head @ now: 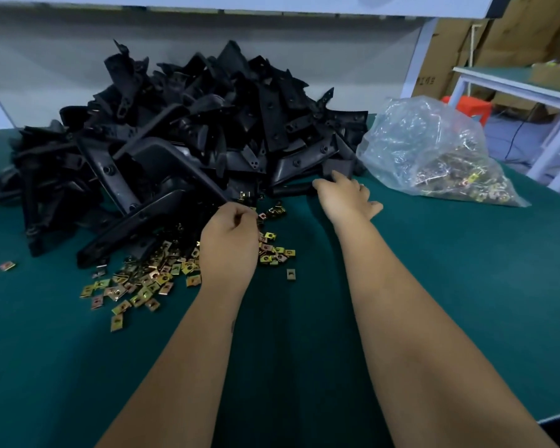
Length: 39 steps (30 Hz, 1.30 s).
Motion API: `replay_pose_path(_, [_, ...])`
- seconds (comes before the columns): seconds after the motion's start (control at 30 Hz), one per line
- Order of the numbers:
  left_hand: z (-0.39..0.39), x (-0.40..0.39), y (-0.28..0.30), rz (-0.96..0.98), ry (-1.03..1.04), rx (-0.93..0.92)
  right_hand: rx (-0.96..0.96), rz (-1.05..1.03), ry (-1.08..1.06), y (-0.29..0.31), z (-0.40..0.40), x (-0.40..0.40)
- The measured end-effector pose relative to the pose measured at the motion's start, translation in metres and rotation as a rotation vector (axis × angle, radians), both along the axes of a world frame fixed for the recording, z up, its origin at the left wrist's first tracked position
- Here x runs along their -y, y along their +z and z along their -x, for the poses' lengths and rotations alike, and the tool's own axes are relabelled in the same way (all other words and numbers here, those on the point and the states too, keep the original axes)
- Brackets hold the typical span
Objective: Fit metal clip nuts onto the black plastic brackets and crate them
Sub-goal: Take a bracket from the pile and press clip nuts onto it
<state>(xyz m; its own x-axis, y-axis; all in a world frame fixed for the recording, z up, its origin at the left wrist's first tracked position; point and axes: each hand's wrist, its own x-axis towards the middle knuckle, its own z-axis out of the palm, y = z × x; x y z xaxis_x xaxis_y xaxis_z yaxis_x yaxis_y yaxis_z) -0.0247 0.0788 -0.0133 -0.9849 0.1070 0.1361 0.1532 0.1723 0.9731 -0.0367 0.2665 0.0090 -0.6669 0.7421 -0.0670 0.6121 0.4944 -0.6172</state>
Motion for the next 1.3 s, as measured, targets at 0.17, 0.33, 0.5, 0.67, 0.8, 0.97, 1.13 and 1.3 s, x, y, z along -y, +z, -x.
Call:
replay_pose_path(0.17, [-0.002, -0.002, 0.002, 0.045, 0.0, -0.009, -0.297, 0.278, -0.016, 0.004, -0.002, -0.012])
replay_pose_path(0.33, [-0.003, -0.003, 0.002, 0.112, 0.015, -0.032, -0.735, 0.305, -0.235, -0.004, -0.008, -0.007])
replay_pose_path(0.5, [-0.003, -0.003, 0.004, 0.094, 0.02, -0.019, -1.193, 0.645, -0.47, 0.0, -0.028, 0.003])
replay_pose_path(0.67, [-0.007, -0.002, 0.006, 0.074, -0.007, -0.025, -1.352, 0.973, -0.463, 0.004, -0.049, 0.034])
replay_pose_path(0.8, [-0.013, -0.001, 0.011, -0.112, -0.082, -0.081, -1.184, 1.251, 0.006, 0.009, -0.051, 0.069])
replay_pose_path(0.97, [-0.015, 0.004, 0.021, -0.359, -0.177, -0.122, -1.028, 1.156, 0.516, 0.008, -0.049, 0.078])
replay_pose_path(1.13, [0.0, 0.015, 0.025, -0.568, -0.076, 0.069, -0.805, 0.893, 0.713, 0.007, -0.05, 0.074])
replay_pose_path(1.3, [0.015, 0.028, 0.022, -0.587, 0.002, 0.161, -0.75, 0.68, 0.425, 0.006, -0.045, 0.068])
